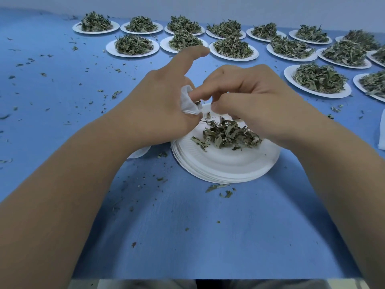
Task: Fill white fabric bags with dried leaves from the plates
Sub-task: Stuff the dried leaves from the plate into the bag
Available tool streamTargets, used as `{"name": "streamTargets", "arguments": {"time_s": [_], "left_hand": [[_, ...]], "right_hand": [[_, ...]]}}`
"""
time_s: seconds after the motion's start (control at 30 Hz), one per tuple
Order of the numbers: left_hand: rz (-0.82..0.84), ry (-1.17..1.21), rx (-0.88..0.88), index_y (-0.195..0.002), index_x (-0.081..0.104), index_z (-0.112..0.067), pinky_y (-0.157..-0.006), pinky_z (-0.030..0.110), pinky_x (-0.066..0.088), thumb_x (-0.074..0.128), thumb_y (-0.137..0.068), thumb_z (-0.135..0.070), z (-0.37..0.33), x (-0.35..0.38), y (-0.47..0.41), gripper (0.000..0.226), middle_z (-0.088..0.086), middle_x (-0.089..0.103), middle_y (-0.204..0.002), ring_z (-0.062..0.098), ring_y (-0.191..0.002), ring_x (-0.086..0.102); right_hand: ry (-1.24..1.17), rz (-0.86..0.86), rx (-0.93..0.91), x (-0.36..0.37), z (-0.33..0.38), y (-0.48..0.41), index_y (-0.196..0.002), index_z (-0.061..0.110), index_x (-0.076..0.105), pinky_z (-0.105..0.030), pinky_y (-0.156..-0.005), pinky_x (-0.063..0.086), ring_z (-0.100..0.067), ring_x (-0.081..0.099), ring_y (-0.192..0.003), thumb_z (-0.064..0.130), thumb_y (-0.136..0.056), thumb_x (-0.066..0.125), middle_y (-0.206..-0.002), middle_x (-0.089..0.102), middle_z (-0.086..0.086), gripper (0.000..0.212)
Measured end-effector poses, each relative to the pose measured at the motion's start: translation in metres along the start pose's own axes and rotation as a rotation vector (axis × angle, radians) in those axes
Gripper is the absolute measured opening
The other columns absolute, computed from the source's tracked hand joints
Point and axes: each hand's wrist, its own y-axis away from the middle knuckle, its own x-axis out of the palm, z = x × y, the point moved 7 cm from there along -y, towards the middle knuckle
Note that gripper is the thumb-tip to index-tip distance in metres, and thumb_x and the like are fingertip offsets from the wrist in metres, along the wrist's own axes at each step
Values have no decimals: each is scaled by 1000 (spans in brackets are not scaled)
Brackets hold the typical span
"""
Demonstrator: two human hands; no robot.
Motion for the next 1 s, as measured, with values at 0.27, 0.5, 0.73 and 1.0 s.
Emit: {"name": "streamTargets", "arguments": {"time_s": [0.27,0.5,0.73,1.0], "left_hand": [[-15,33,-35,-148,32,-47,-72,5,43,74,-81,-21,3,-4,0,83,-12,65,-87,2,-84,61],[-15,15,-9,-149,32,-43,-66,16,46,69,-84,-19,-1,-2,1,79,-11,62,-81,8,-76,59],[2,-12,33,-150,33,-37,-63,21,44,68,-84,-14,-7,3,2,78,-9,60,-75,11,-70,56],[2,-19,18,-150,32,-40,-60,15,42,66,-83,-17,-3,3,1,78,-3,58,-71,10,-68,55]], "right_hand": [[61,-212,-48,-17,-6,1,-85,29,80,-19,-59,41,-15,53,-55,3,-87,67,-74,72,-4,29],[110,-214,-68,-5,-6,-1,-85,19,79,-7,-60,41,4,62,-64,14,-86,80,-73,75,13,5],[129,-282,-75,-5,-1,0,-82,26,78,-13,-55,39,-12,51,-59,17,-82,82,-73,73,18,10],[110,-145,-70,3,2,3,-98,19,77,-8,-67,42,-16,73,-85,2,-90,66,-88,78,12,22]]}}
